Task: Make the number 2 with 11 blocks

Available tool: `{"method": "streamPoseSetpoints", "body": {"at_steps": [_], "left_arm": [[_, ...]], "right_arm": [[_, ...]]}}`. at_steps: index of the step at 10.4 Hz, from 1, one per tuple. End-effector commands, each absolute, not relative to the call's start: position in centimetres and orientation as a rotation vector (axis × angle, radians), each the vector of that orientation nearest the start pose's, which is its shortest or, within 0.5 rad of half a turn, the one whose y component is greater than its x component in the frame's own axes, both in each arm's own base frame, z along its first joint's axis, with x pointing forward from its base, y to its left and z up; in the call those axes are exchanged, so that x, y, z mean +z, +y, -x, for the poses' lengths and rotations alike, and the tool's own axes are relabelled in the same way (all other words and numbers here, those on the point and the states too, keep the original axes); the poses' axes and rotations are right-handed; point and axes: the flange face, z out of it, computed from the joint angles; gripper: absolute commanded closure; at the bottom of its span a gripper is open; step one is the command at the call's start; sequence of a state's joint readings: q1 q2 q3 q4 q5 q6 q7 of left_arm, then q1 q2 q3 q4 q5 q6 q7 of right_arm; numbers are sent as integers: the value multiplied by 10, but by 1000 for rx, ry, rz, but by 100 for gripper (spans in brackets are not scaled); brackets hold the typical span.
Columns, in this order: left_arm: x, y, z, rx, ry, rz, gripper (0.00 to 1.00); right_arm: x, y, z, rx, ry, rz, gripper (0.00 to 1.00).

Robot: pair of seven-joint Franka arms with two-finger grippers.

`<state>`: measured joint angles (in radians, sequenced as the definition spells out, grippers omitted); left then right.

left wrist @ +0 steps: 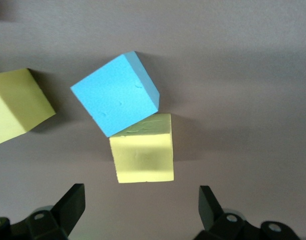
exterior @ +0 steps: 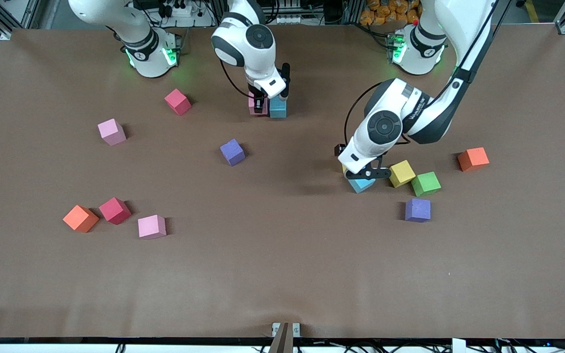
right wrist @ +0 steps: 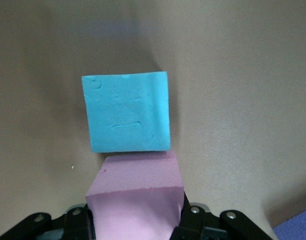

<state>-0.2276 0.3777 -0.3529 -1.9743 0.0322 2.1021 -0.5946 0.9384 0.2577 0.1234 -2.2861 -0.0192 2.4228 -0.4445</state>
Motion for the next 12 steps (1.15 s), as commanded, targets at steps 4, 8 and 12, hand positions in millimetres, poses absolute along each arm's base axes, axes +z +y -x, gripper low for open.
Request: {"method": "streamPoseSetpoints", "body": {"at_steps": [4,8,12], "left_arm": [[238,-310,-487,375,9,3094,0],[226,-299,-489,409,-38,3091,0],[223,-300,-490,456,-170,3108,0]], "right_arm": [[213,456,-250,183,-2151,2293,70],[204,456,-251,179,-2147,2293,69],[200,459,-250,161,-2149,2285,69]]}}
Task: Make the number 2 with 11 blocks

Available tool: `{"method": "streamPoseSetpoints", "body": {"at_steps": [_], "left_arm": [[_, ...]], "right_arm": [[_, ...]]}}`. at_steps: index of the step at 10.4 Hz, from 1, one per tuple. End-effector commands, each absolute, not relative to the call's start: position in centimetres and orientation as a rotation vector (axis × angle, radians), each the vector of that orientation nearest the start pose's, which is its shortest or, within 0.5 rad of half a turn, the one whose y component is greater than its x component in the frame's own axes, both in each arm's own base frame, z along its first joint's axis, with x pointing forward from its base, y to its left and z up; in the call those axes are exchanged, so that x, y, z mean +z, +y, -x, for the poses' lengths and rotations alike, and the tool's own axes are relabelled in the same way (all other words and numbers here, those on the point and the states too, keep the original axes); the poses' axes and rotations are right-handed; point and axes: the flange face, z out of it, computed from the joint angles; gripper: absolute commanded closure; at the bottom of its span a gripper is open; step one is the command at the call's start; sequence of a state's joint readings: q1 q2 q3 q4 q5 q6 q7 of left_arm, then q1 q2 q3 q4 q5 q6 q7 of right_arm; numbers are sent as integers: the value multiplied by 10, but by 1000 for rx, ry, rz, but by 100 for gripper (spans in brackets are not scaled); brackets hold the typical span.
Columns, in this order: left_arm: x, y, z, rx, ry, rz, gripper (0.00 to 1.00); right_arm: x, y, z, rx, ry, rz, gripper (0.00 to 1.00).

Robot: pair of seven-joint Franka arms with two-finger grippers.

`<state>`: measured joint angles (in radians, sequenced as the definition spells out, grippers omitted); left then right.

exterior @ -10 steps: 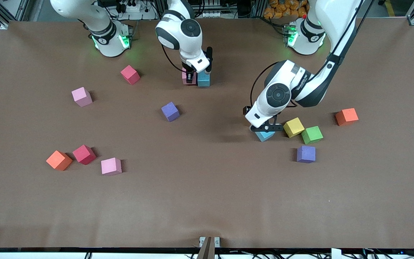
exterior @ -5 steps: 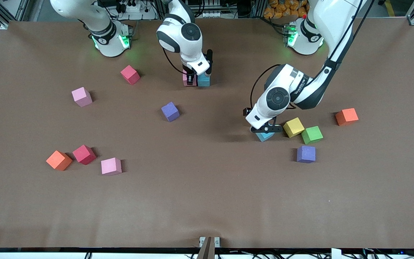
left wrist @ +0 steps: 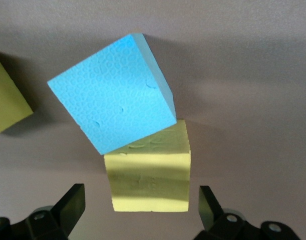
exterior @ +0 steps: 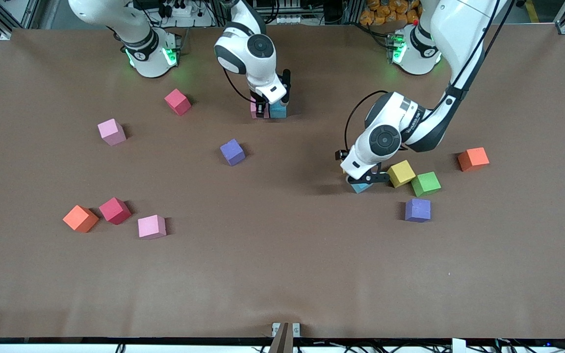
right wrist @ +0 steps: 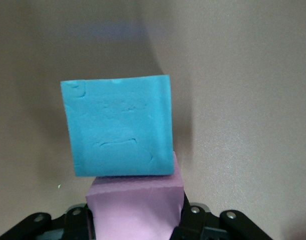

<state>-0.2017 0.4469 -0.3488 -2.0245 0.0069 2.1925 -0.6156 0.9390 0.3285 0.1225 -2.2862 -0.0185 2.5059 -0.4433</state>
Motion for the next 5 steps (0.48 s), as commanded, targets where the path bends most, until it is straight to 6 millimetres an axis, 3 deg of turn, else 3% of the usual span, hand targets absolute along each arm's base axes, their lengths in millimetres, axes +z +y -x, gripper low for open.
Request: {"method": "streamPoseSetpoints", "body": {"at_steps": [1,4,5], "left_arm": [[222,-300,-490,458,-170,3107,0],[213,-296,-492,472,-184,3105,0],[212,-294,-495,462,-198,3113,0]], "right_arm": [[198,459,-250,164,-2150,2284,69],[193,459,-250,157,-2146,2284,65],[193,459,-251,155,-2142,2286,40]]}}
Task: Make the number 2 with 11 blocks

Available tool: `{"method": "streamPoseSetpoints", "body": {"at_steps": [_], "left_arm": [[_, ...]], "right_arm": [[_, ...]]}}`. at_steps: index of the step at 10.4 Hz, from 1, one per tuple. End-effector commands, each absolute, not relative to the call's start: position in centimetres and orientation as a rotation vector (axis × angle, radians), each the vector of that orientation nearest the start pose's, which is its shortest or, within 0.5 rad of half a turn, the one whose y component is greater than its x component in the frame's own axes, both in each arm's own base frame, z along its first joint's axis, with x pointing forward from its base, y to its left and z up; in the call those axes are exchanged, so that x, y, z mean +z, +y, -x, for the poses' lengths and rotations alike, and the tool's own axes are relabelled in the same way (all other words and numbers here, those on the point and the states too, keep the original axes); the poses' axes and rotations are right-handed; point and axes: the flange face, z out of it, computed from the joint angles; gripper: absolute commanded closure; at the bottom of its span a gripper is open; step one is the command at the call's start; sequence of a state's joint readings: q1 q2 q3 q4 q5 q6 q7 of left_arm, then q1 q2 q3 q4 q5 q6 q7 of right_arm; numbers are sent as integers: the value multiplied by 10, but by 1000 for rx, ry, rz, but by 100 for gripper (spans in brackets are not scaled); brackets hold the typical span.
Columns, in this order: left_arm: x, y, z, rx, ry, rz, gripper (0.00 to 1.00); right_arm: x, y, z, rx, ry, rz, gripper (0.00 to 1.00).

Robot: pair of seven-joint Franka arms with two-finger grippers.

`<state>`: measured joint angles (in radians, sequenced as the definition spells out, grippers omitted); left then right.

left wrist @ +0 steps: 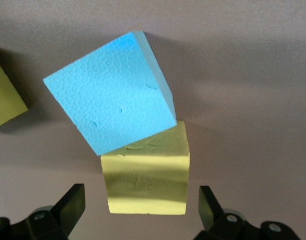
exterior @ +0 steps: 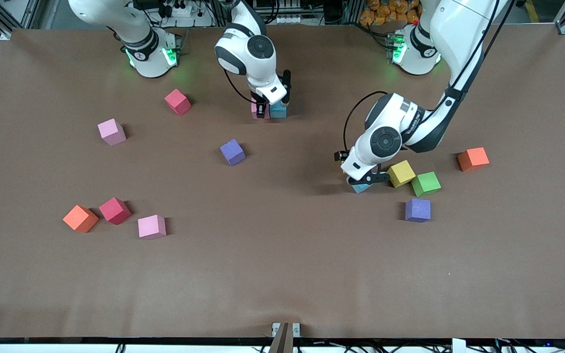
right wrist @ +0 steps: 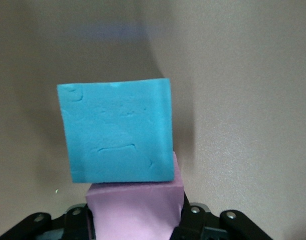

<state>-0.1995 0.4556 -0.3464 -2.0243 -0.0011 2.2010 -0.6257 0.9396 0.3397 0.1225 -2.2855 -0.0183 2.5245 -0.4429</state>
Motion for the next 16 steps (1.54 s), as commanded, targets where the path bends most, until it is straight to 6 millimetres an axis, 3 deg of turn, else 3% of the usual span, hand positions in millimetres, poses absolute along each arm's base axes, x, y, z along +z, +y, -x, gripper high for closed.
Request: {"method": "streamPoseSetpoints", "body": {"at_steps": [1,6,9,12,13,14,16], "left_arm": [[209,-292,-496,471,-211,3115,0],[198,-295,-497,467,-242,3123,0],[191,-296,-496,472,-281,3118,3],[197,-294,-499,457,-330,3113,72],[201,-294,-500,445,-395,3103,84],[211,-293,-501,429,-419,3100,86],[250,-294,-500,389,-522,3069,89]], "right_arm": [[193,459,-250,157,-2141,2289,0],[205,460,-250,156,-2141,2294,0],[222,457,-249,189,-2147,2301,0],[228,458,-247,191,-2154,2297,0],[232,459,-247,182,-2153,2296,0],[238,459,-247,177,-2154,2296,0],[259,459,-249,214,-2159,2307,0]]}}
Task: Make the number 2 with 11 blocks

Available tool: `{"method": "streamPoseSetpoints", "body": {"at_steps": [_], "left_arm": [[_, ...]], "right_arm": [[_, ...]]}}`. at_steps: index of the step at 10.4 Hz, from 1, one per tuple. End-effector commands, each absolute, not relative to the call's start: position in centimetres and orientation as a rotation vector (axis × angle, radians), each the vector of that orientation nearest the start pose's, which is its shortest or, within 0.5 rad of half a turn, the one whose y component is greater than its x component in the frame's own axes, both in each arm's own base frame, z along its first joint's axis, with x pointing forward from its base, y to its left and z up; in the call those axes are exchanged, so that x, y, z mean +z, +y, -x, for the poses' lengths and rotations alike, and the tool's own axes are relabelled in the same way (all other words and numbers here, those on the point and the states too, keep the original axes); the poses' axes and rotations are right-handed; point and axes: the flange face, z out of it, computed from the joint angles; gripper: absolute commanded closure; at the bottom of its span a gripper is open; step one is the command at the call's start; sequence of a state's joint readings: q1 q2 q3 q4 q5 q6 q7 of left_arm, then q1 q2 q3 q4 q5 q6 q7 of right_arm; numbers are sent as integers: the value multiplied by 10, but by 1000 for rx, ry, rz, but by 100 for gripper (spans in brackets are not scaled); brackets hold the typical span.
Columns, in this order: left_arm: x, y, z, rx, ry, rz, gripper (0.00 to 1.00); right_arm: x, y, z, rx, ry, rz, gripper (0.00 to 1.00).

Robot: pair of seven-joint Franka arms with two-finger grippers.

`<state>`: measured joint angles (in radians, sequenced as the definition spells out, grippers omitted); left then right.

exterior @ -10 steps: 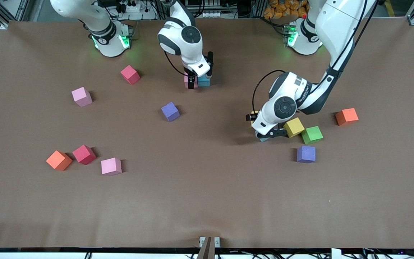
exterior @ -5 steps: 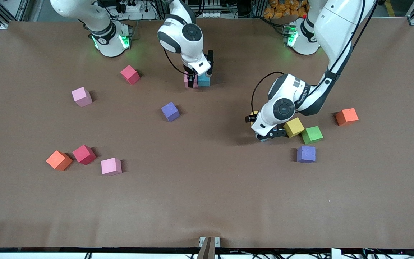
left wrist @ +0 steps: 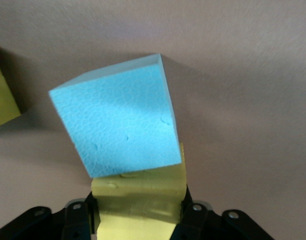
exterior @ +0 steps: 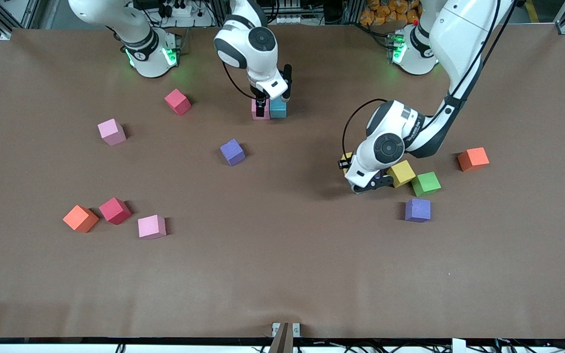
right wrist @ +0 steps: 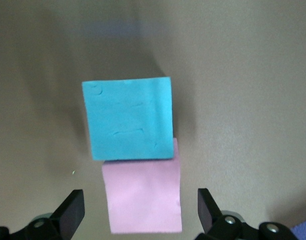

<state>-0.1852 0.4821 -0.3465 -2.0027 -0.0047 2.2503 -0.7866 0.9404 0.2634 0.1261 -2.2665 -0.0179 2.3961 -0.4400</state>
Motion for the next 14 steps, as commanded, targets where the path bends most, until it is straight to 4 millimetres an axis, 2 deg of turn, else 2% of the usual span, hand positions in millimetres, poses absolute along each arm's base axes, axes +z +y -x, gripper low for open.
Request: {"method": "streamPoseSetpoints", "body": {"at_steps": [1,3,6,9,10,12,14], "left_arm": [[267,-296,-498,389,-592,3062,90],[287,-311,-488,429,-813,3044,89],[296,-337,-471,436,-1130,2915,89],[301,-353,-459,440,-1360,2791,90],[302,-356,-457,439,-1418,2757,91],[304,-368,-449,440,-1534,2684,89],[304,-375,-442,445,-1587,2641,90]], "right_arm": [[270,461,-255,244,-2153,2318,0],[292,469,-278,229,-2115,2347,0],[314,437,-359,169,-1918,2489,0],[335,375,-457,78,-1662,2648,0],[340,349,-489,49,-1570,2698,0],[345,285,-546,10,-1382,2794,0],[344,218,-587,-12,-1203,2874,0]]}}
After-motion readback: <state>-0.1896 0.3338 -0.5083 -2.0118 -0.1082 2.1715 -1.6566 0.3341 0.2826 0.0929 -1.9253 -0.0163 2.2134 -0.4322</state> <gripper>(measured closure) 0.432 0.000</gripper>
